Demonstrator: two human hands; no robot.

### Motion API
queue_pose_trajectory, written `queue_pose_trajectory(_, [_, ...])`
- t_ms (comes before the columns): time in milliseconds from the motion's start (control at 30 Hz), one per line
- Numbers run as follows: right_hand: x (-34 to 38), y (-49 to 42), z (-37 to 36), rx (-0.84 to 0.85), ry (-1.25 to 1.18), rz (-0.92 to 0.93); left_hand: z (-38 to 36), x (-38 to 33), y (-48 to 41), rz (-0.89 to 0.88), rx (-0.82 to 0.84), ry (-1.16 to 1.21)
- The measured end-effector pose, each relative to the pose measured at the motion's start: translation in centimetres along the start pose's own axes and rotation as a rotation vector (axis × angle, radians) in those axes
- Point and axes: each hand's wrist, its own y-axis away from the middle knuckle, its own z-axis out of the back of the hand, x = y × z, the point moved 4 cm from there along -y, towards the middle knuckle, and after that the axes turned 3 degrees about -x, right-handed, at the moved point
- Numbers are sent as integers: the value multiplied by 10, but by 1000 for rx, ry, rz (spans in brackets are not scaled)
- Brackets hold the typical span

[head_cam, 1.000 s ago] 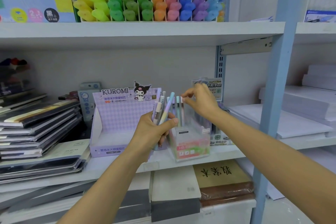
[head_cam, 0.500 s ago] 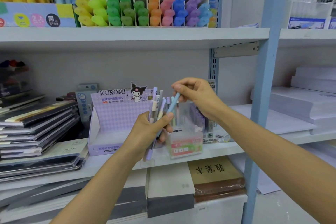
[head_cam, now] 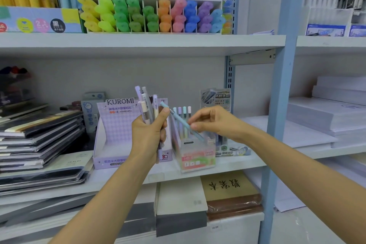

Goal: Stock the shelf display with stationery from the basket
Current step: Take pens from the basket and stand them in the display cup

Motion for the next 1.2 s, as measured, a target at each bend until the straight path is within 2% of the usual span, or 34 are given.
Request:
queue_pose_trajectory(100, [16,-6,-2,-104,-31,88,-9,-3,4,-43,27,-41])
queue_pose_trajectory(233, [29,-13,-9,-110,18,181,-18,-6,6,-85,89,-60])
queue_pose_trajectory(300, [31,-14,-6,-151,35,209,-17,-5,3,-62,112,-60])
queue_pose_trajectory(367, [32,-14,6,-262,12,228,-13,-1,1,-13,134,-98])
queue_pose_trajectory(500, [17,-19,34,-537,116,150,-9,12,0,109,168,-82])
queue_pose_trajectory(600, [-2,-25,39,-632,217,56,-12,18,1,170,192,-33])
queue_pose_trajectory(767, [-25,-34,28,-583,468,31,-10,22,-2,183,198,-37])
queue_pose_trajectory(1033, [-26,-44,29,-439,559,38,-4,25,-2,88,288,-123])
queue_pose_trajectory(1200, [-28,-48,24,-442,580,51,-10,27,1,22,299,-185])
